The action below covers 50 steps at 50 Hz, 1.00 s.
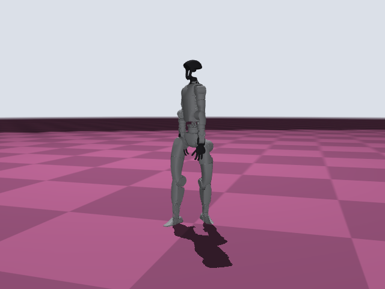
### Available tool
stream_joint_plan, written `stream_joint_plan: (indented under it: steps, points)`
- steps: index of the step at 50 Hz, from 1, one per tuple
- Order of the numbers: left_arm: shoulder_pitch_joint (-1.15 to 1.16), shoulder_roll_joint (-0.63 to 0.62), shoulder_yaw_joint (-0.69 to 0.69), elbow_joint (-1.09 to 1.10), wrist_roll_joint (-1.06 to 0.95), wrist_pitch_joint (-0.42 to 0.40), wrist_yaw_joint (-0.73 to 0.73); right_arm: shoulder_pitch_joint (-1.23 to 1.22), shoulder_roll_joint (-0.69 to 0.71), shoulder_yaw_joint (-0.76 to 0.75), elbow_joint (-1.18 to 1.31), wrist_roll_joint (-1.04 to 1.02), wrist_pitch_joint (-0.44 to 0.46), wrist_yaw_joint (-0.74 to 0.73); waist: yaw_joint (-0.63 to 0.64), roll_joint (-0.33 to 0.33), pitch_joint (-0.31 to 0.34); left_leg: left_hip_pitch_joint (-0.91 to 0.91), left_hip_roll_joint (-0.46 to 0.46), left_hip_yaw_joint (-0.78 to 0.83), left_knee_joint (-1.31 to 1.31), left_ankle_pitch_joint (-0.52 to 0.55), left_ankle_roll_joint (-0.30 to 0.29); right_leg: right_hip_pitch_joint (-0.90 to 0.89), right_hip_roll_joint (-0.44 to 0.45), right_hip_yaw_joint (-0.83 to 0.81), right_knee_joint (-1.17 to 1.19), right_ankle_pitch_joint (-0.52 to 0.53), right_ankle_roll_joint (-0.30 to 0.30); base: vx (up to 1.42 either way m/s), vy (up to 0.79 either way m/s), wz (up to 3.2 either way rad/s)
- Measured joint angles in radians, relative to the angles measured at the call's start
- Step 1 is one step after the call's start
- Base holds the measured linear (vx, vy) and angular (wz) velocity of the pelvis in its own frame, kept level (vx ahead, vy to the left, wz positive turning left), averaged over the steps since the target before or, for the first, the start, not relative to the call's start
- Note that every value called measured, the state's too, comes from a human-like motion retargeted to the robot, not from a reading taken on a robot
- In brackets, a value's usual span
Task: Upper body actions
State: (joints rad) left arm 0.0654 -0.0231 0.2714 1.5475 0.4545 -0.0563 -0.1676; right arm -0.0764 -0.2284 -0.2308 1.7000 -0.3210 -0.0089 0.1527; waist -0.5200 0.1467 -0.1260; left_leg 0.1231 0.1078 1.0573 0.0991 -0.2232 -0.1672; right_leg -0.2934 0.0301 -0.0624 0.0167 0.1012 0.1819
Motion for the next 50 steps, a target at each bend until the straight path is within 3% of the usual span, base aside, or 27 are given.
stream_joint_plan:
  steps: [11,20,34,41,50]
  points:
    - [0.038,0.057,0.021,0.031,0.013,0.032,0.023,0.038,-0.01,-0.013,-0.046,0.026,-0.029,0.017,0.152,-0.034,-0.015,-0.051,0.008,-0.163,-0.001,0.025,0.054,0.086,-0.065,-0.127,-0.003,-0.058,-0.051,0.16,-0.04,1.17]
    - [0.042,0.088,0.016,-0.008,-0.019,0.029,0.028,0.082,0.001,-0.021,-0.06,0.014,-0.04,0.016,0.281,-0.084,-0.035,-0.167,0.016,-0.394,0.063,0.048,0.104,0.179,-0.129,-0.305,-0.011,-0.126,-0.067,0.15,-0.02,1.78]
    - [0.038,0.125,0.046,0.069,-0.118,-0.014,0.166,0.119,0.04,0.057,-0.129,-0.041,-0.059,0.011,0.623,-0.229,0.087,-0.193,-0.085,-0.688,0.098,0.114,0.141,0.381,-0.211,-0.545,-0.031,-0.185,-0.081,0.16,0.01,1.31]
    - [0.043,0.103,0.161,0.104,-0.265,0.005,0.138,0.092,0.047,0.056,-0.164,-0.05,-0.061,0.013,0.73,-0.229,0.113,-0.179,-0.149,-0.788,0.013,0.175,0.16,0.437,-0.224,-0.647,-0.05,-0.189,-0.069,0.07,0.12,0.74]
    - [0.093,0.071,0.219,0.12,-0.317,0.016,0.102,0.058,0.089,0.105,-0.188,-0.009,-0.055,0.049,0.71,-0.187,0.021,-0.19,-0.18,-0.835,-0.07,0.219,0.184,0.432,-0.207,-0.691,-0.061,-0.193,-0.057,0.09,0.15,0.26]
